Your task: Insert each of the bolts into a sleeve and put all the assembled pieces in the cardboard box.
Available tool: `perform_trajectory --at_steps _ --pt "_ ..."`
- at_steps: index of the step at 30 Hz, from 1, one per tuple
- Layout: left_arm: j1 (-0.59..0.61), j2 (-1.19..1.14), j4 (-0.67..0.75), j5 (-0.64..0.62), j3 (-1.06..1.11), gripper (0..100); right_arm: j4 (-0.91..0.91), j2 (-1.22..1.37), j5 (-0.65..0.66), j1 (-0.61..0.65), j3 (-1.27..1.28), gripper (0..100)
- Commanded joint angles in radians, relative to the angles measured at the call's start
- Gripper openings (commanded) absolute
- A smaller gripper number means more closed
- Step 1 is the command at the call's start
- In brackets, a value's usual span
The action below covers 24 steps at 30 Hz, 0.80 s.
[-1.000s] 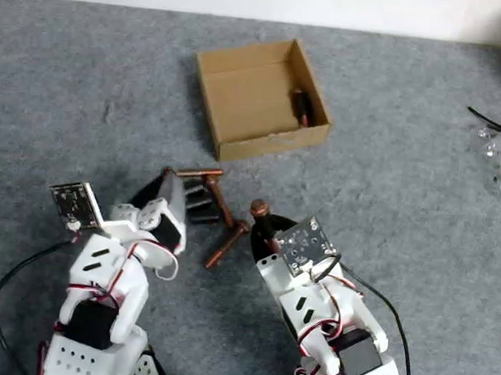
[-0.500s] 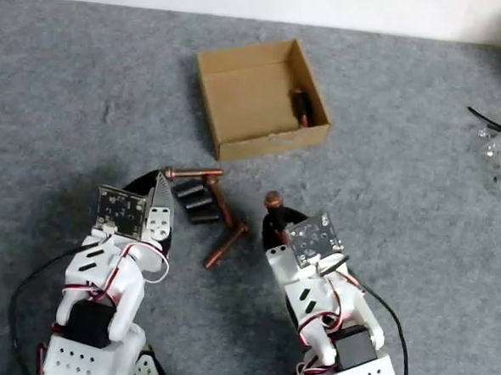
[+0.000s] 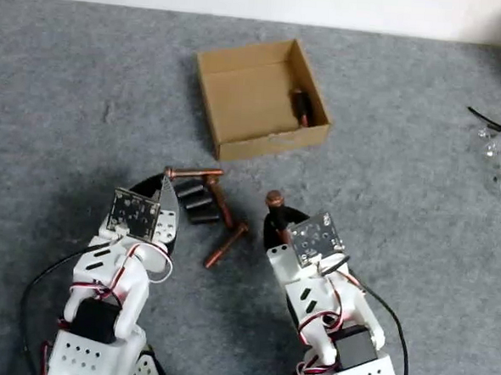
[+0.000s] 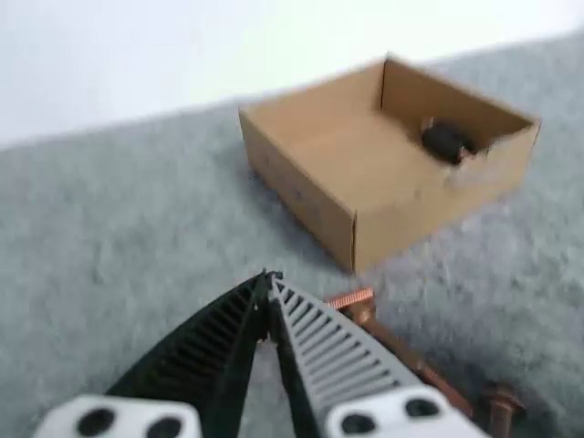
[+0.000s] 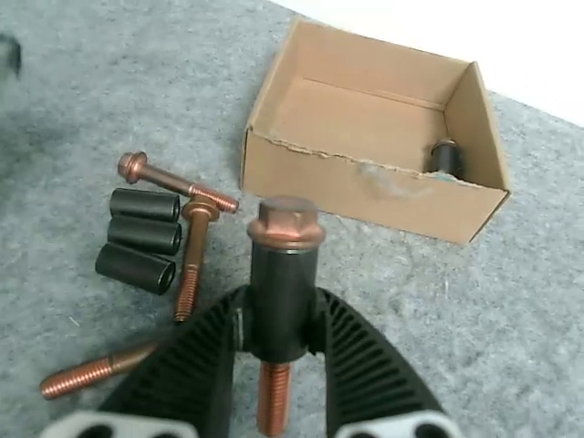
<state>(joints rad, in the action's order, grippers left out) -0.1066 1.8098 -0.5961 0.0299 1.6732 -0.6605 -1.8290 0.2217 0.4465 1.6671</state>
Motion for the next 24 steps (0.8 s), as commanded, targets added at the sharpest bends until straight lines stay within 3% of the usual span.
perform_trajectory --at_steps 1,11,24 --pt "0.010 0.005 0.038 0.005 0.021 1 0.047 -0.010 -0.009 -0.013 0.022 0.5" --pt "0.010 0.005 0.046 0.006 0.022 1 0.048 0.186 -0.009 -0.010 -0.162 0.5" --pt "0.010 0.005 0.048 0.006 0.022 1 0.166 1.017 -0.005 -0.025 -0.777 0.5"
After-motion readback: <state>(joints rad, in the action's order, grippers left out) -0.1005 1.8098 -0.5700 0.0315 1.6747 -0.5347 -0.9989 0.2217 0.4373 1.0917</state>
